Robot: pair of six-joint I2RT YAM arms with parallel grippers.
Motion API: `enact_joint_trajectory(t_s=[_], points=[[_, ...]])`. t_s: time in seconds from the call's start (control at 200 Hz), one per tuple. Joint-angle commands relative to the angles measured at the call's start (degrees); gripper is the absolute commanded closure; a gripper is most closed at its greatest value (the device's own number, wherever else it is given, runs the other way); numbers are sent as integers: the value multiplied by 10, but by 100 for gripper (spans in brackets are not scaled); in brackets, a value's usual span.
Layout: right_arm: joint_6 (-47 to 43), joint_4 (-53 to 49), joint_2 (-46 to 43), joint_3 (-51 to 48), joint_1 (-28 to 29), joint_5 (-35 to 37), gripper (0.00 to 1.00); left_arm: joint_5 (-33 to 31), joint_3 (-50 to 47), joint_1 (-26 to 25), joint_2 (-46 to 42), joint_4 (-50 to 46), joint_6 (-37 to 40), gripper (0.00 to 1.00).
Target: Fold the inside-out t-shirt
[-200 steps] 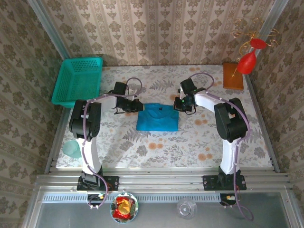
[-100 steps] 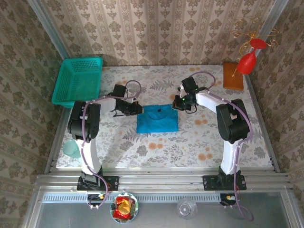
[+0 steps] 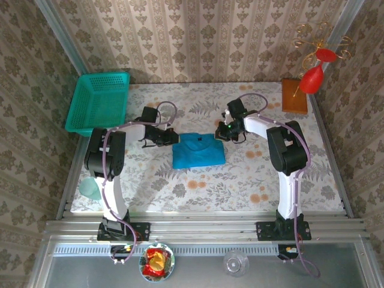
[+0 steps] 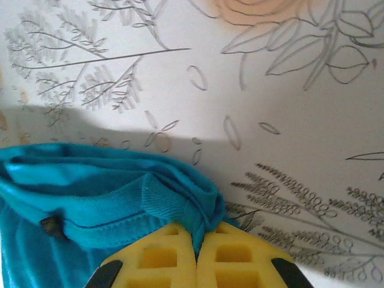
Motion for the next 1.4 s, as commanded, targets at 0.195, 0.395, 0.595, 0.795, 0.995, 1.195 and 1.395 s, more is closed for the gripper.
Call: enact_joint_trajectory(t_s=[0.195,0.395,0.595,0.795,0.995,1.195,1.395], points=[[12,-14,2,-19,-16,10,99,-57,-13,11,-14,-14,-47,83],[16,-7,-31,-15,-16,-15,70,-85,-24,12,-41,-16,-61,67],[9,-44,-111,-27,-16,15,56,-127,-49,26,-143,-15,-69,61],[37,-25,-175,-74,-3,-7,58,-79,-24,4,-144,-42,-68,68],[79,20,-137,-82,36,-152,61,-55,8,-32,-81,-26,-81,80],[109,85,-56,-97,46,-206,64,-85,60,-17,13,-44,-80,89],[120,66,-9,-86,41,-154,66,-102,99,-7,48,-92,-62,90]])
